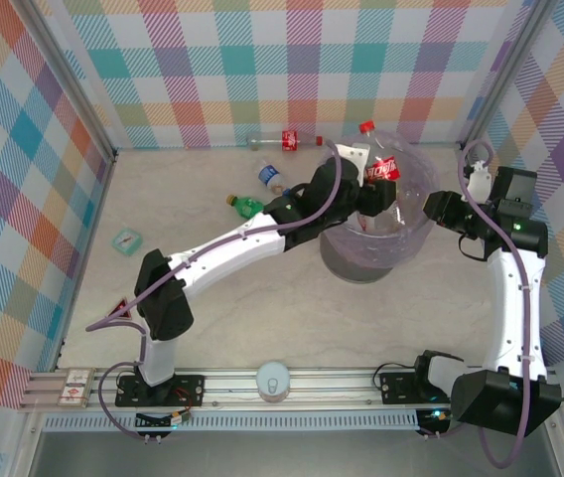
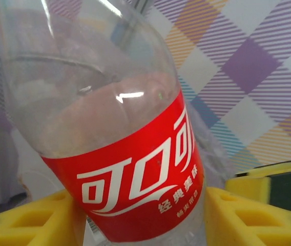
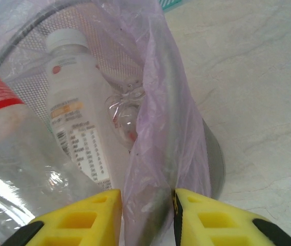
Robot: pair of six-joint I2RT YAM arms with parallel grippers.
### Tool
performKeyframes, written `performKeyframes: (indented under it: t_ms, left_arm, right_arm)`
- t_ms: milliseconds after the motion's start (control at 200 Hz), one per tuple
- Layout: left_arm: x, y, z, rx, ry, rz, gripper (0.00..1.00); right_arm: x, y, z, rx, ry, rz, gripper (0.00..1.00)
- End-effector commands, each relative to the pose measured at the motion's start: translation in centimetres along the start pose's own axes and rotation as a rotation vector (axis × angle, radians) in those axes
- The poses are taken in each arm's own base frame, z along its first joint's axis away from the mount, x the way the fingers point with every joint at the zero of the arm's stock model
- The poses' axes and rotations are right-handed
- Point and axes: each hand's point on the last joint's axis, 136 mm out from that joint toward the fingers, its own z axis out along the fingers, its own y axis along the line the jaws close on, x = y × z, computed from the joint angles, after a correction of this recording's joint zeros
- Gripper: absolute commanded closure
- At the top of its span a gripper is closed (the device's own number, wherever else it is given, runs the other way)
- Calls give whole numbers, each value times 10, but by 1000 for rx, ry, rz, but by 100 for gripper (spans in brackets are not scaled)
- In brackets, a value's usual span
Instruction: Put the plastic bottles in the bin
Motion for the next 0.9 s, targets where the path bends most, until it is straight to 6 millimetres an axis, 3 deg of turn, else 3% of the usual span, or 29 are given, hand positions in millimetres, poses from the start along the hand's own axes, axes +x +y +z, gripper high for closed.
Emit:
performKeyframes:
  t_ms: [0,50,100,170,205,270,370,535,625,710,895]
  left_arm:
    - [12,-10,2,27,82,26,45]
    - [21,-17,9,60,117,13,45]
    - [42,-17,17,63,192,10,43]
    - [53,-22,24,83,224,12,35]
    - [55,-24,25,98,227,10,25]
    - [47,-28,22,114,202,29,11]
    - [28,-30,7,106,147,58,0]
    - [-12,-23,-40,73,-30,29,0]
    - [-36,0,-75,9,-136,-23,0]
    - [-50,42,-106,-120,-189,-86,0]
    - [-41,135,-145,-290,-187,-261,2]
  right_arm:
    - [-8,19,-13,-57,-30,-52,67]
    - [-10,18,-12,-51,-30,-55,67]
    - [-13,13,-12,-19,-31,-59,66]
    - [-19,6,-12,23,-46,-68,66]
    - [-22,5,-11,28,-48,-71,64]
    - [-28,7,-12,27,-44,-76,57]
    - [-41,16,-25,23,-82,-95,48]
    - [-61,45,-51,-49,-153,-121,44]
    - [-62,51,-54,-71,-159,-122,44]
    - [-59,52,-51,-90,-149,-116,44]
    - [-47,78,-33,-168,-94,-146,52]
